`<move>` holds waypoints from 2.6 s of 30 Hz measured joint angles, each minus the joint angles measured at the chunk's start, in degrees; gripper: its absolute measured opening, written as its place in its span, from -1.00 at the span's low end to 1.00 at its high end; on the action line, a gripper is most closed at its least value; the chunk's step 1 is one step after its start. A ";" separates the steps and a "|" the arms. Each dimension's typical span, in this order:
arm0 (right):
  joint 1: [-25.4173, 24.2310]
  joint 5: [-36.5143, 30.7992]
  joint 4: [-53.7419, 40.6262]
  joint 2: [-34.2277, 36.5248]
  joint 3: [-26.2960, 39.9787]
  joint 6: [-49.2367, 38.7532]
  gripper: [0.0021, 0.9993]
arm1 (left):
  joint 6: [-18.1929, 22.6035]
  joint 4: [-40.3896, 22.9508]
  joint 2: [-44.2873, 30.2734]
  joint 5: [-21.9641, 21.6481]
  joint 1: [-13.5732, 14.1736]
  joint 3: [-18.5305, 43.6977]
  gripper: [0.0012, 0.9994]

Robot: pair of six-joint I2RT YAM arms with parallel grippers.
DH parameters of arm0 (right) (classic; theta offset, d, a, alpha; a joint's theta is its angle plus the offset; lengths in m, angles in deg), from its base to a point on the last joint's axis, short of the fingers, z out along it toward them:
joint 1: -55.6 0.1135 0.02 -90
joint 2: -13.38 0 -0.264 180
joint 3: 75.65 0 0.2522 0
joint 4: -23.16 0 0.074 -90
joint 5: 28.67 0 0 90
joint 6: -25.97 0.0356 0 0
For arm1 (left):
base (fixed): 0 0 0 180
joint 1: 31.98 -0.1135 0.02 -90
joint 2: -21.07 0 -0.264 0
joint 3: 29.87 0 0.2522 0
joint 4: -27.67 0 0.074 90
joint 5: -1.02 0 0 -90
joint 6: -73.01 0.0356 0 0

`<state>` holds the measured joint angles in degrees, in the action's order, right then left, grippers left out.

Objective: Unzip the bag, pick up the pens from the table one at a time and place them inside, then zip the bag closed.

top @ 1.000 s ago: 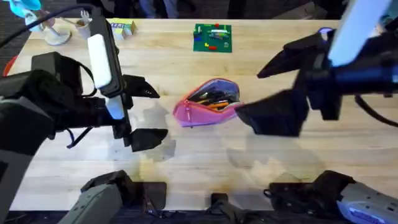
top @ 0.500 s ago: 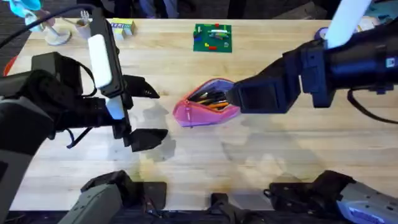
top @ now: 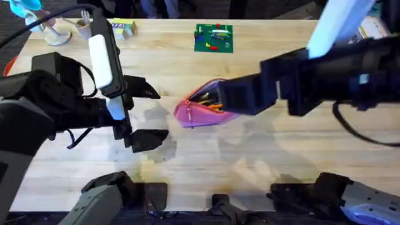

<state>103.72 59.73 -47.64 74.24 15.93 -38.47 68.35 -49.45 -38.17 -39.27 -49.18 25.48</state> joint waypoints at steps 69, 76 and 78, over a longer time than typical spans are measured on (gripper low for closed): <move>9.86 -4.38 8.77 30.79 0.00 20.79 1.00 | 0.00 -0.34 0.00 0.02 0.00 0.01 0.99; 9.86 -4.41 11.44 33.29 0.00 20.98 1.00 | 0.00 -0.34 0.00 0.00 0.00 0.01 0.99; 9.86 -4.41 12.33 33.39 0.00 21.01 0.99 | 0.00 -0.35 0.00 0.02 0.00 0.00 0.99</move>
<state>113.58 55.33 -35.30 107.63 15.93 -17.46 68.35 -49.80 -38.17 -39.25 -49.18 25.48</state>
